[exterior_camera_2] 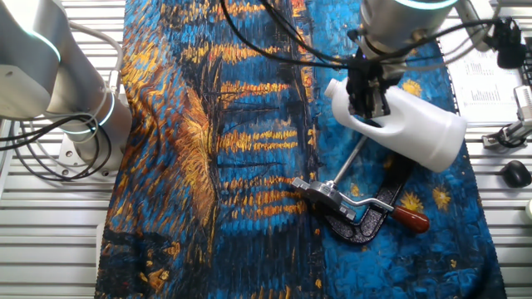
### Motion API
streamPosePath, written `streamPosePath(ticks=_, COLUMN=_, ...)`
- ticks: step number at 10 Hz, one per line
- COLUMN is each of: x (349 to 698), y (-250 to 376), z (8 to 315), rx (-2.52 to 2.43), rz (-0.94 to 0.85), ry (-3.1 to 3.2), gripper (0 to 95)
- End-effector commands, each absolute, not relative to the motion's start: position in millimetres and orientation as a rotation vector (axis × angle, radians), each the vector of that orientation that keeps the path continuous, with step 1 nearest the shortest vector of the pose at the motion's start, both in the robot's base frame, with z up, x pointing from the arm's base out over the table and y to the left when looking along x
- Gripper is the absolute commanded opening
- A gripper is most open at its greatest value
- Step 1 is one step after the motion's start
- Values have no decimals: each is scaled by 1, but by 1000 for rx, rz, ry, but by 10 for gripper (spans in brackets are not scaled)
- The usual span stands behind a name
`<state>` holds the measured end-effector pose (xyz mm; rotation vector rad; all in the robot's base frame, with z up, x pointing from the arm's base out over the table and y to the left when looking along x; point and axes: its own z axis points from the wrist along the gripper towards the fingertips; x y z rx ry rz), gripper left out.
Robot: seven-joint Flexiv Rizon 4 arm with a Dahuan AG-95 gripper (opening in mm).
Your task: Pull up the lever
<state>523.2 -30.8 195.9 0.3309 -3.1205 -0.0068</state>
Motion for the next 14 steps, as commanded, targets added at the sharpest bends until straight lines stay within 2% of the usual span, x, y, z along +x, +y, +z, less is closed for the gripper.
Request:
streamPosePath(ticks=1, x=527, y=-36, z=191, rx=382, rz=-4, ry=-3108, gripper=0)
streamPosePath(ticks=14, x=576, y=-95, z=163, rx=805, rz=5, ry=-3012, gripper=0)
